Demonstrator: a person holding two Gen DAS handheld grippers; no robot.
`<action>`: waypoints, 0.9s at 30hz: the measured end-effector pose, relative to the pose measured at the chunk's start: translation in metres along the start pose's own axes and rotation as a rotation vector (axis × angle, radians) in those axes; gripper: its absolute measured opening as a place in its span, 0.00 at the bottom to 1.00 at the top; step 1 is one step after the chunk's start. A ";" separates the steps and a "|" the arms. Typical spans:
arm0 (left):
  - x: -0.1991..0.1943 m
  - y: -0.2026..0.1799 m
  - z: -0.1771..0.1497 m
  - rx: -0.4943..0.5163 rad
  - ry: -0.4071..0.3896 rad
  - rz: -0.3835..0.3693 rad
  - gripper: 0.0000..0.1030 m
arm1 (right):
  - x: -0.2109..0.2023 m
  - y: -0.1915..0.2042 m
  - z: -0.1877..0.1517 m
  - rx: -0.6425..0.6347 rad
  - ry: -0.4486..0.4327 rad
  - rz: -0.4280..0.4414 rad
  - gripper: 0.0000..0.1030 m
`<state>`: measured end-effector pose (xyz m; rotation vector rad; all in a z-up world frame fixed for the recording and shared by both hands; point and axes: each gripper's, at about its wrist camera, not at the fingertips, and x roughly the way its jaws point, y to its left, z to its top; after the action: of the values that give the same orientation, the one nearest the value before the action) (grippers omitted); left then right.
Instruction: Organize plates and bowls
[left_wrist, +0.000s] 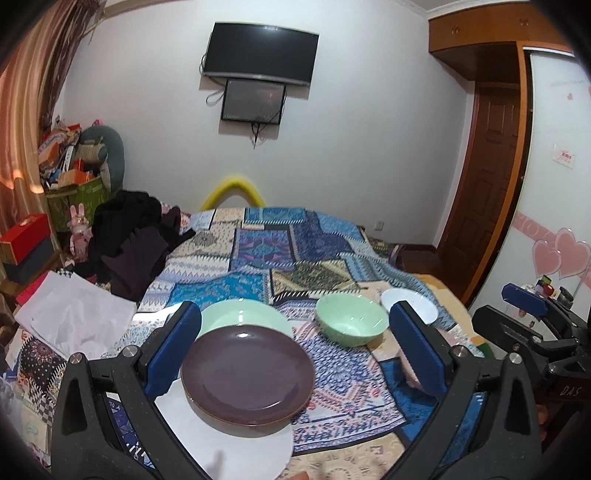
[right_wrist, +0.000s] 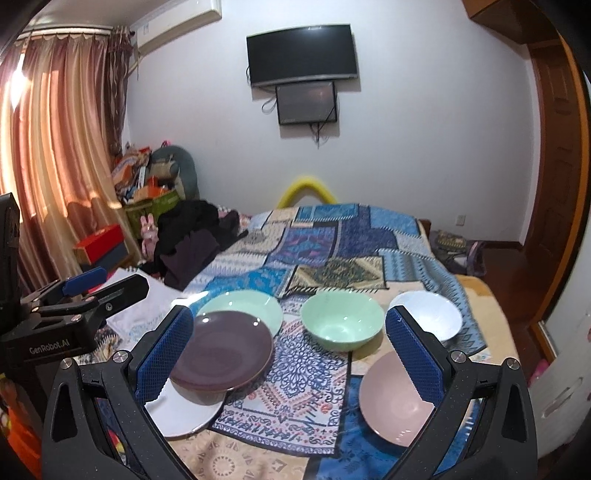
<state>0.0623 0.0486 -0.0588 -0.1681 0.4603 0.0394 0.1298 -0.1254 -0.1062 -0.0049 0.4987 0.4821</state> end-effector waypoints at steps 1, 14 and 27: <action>0.004 0.004 -0.001 -0.003 0.008 0.002 1.00 | 0.006 0.001 -0.001 0.003 0.014 0.005 1.00; 0.083 0.073 -0.028 -0.019 0.198 0.055 0.83 | 0.085 0.013 -0.016 0.031 0.218 0.065 0.89; 0.152 0.132 -0.060 -0.015 0.399 0.089 0.62 | 0.150 0.016 -0.049 0.048 0.419 0.087 0.62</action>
<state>0.1619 0.1687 -0.1998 -0.1708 0.8660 0.0976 0.2160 -0.0500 -0.2165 -0.0389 0.9247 0.5568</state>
